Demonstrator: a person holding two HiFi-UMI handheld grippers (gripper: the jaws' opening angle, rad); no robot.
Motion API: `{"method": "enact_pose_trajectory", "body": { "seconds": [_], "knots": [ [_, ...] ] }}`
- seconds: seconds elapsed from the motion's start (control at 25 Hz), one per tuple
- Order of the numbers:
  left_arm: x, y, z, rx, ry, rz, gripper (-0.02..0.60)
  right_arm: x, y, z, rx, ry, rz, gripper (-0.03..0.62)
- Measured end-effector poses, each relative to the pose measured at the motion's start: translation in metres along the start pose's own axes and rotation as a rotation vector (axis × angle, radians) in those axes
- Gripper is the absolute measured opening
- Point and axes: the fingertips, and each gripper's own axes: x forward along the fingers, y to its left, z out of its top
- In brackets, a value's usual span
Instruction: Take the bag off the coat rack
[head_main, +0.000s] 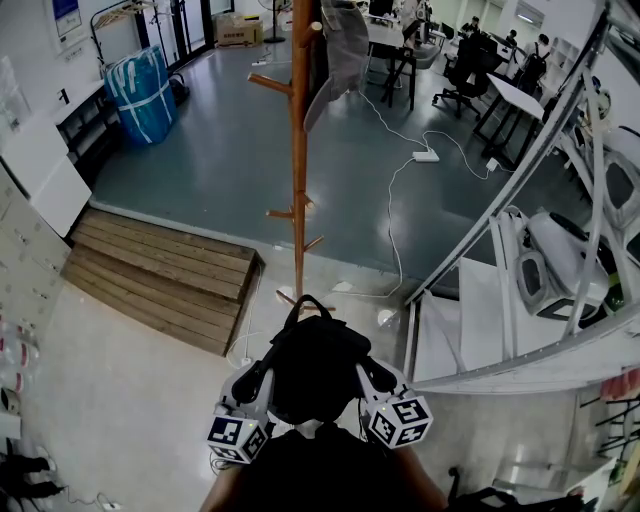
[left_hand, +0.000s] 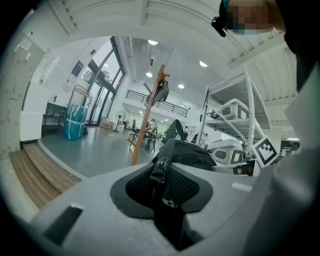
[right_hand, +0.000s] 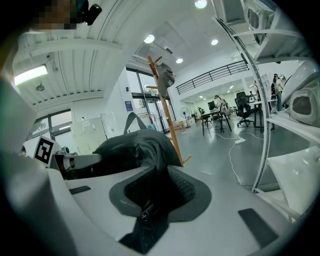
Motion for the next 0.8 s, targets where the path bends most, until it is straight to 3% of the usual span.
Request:
{"method": "enact_pose_trajectory", "body": {
  "seconds": [0.8],
  "knots": [
    [0.0044,0.0024,-0.0033,0.001,0.012,-0.014,0.086,0.0049,-0.002,-0.0032,0.003,0.012,-0.005,0.074]
  ]
}}
